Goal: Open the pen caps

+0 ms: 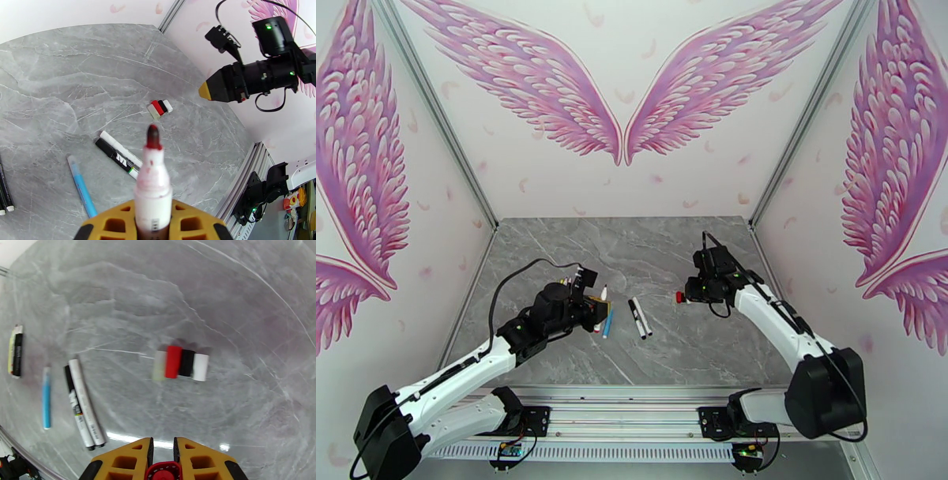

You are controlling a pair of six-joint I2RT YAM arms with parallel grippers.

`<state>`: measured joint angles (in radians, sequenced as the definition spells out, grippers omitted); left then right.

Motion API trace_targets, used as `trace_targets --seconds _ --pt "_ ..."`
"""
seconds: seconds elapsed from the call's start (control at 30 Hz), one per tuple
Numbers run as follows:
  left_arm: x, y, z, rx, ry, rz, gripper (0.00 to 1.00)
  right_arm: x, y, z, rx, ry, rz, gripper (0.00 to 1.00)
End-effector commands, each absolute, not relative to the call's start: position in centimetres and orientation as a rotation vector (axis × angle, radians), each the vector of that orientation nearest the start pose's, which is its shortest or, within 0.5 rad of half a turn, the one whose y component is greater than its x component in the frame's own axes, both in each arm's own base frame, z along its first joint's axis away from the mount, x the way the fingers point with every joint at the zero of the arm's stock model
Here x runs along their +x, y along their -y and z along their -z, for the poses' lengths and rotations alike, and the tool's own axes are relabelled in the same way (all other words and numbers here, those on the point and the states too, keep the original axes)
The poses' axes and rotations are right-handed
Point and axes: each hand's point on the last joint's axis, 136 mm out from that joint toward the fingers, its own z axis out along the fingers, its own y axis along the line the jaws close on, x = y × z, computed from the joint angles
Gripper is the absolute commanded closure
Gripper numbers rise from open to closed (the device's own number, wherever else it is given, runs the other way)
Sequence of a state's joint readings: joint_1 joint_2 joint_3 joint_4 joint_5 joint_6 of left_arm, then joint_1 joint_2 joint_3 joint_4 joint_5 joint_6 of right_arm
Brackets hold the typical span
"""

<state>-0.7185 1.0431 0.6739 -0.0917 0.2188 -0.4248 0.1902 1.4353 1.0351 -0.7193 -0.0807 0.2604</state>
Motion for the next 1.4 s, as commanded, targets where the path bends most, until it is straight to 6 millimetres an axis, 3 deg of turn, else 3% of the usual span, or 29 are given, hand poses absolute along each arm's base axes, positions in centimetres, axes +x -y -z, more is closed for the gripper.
trace_targets --seconds 0.0,0.17,0.7,1.03,1.37 --pt "23.6 26.0 -19.3 0.49 -2.117 0.932 1.0 34.8 -6.5 -10.4 0.058 -2.725 -0.141 0.78" --pt "23.8 25.8 -17.4 0.479 -2.16 0.895 1.0 36.3 -5.4 -8.3 0.048 -2.783 -0.076 0.78" --pt "23.7 26.0 -16.3 0.477 -2.19 0.908 1.0 38.3 -4.6 -3.9 0.109 -2.861 -0.154 0.75" --pt "23.7 26.2 -15.5 0.469 -2.213 0.914 1.0 38.5 -4.6 -3.1 0.123 -2.878 -0.184 0.71" --pt "23.6 26.2 -15.3 0.465 -2.223 0.915 1.0 38.9 -5.0 -3.2 0.145 -2.861 -0.222 0.75"
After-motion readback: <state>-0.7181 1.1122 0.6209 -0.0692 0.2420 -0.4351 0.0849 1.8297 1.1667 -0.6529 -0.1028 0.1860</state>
